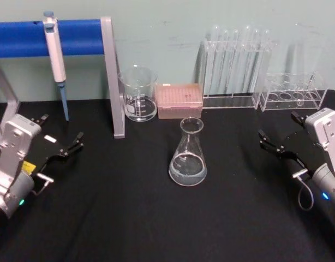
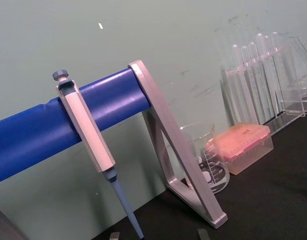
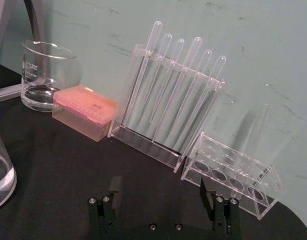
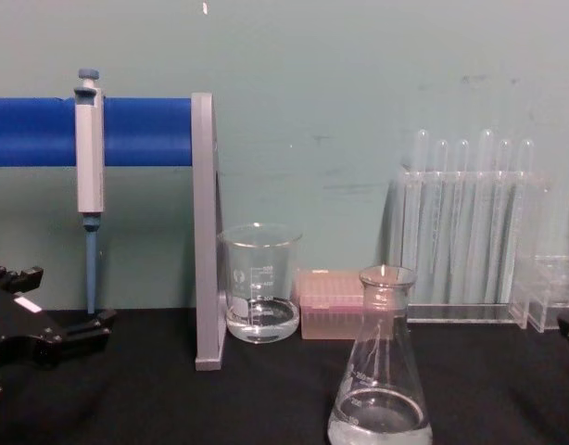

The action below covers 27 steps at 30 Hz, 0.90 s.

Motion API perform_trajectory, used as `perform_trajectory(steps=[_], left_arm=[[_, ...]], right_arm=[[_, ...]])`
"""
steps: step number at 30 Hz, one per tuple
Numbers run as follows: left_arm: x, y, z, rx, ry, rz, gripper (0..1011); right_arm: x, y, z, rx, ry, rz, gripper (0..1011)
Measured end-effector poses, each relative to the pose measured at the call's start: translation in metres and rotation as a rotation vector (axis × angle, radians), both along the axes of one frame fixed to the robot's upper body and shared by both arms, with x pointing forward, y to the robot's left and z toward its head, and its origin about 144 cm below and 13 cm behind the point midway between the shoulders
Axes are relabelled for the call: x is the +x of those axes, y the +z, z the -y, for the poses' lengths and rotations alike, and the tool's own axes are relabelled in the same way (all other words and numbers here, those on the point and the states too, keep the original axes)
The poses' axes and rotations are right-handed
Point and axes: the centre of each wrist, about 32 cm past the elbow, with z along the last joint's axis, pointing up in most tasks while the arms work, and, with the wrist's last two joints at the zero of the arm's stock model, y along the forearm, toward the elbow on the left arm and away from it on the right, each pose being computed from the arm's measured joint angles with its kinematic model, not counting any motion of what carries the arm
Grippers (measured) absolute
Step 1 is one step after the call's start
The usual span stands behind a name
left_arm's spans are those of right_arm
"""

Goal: Grasp the erlenmeyer flask with one hand, shake it three times, then place it back.

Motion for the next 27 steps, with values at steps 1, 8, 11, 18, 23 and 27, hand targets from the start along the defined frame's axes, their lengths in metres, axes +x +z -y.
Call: perform_trajectory(steps=[1,8,11,18,23,27], left_arm=[[0.0,0.0,0.0,0.0,0.0,0.0,1001],[0.0,0.0,0.0,0.0,0.0,0.0,1001],[0.0,0.0,0.0,0.0,0.0,0.0,1001],[0.0,0.0,0.0,0.0,0.0,0.0,1001],[0.0,0.0,0.0,0.0,0.0,0.0,1001],[0.0,0.0,0.0,0.0,0.0,0.0,1001]], right_arm=[[0.0,0.0,0.0,0.0,0.0,0.0,1002],[0.0,0.0,0.0,0.0,0.0,0.0,1002],[0.0,0.0,0.0,0.0,0.0,0.0,1003],[0.0,0.0,0.0,0.0,0.0,0.0,1003],[0.0,0.0,0.0,0.0,0.0,0.0,1002],[0.0,0.0,0.0,0.0,0.0,0.0,1002]])
